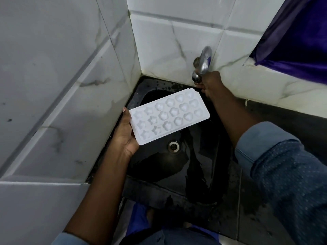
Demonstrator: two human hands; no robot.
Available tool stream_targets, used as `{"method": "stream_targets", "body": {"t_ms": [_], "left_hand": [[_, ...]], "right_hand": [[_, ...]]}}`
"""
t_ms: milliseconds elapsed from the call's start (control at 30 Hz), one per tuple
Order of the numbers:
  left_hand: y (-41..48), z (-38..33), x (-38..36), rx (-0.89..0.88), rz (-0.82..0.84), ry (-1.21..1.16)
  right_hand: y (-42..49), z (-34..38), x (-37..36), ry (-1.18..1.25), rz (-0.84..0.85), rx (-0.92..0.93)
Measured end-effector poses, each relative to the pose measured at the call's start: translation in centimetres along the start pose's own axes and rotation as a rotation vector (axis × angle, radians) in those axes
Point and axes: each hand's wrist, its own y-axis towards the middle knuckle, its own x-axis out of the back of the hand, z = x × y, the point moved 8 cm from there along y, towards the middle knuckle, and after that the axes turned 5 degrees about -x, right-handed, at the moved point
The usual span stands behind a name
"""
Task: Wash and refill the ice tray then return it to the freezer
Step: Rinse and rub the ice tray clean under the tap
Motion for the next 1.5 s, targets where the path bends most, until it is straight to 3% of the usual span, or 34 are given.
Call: {"method": "stream_targets", "body": {"t_ms": [233,400,533,733,1067,1233,1500], "left_hand": [[0.9,0.1,-1.5,-0.014,0.045,0.025],[1.9,0.0,-2.2,-0.007,0.072,0.032],[2.6,0.1,-2.8,0.004,0.083,0.038],[3.1,0.3,-3.4,0.018,0.091,0.038],[5.2,0.1,-4.2,0.016,0.122,0.082],[6.0,0.6,-4.5,0.051,0.133,0.105],[6.6,1.0,-3.0,0.061,0.128,0.088]], "right_hand": [[0.0,0.5,0.5,-0.015,-0.010,0.019],[-0.5,0.7,0.3,0.067,0.081,-0.049],[-0.4,1.3,0.4,-0.156,0.098,0.043],[-1.0,-0.3,1.4,0.034,0.177,-0.044],[-2.5,-5.1,4.6,-0.038,0.195,-0.062],[-3.6,-6.1,5.0,0.057,0.228,-0.059],[-2.2,-3.2,3.5,-0.033,0.209,-0.102]]}}
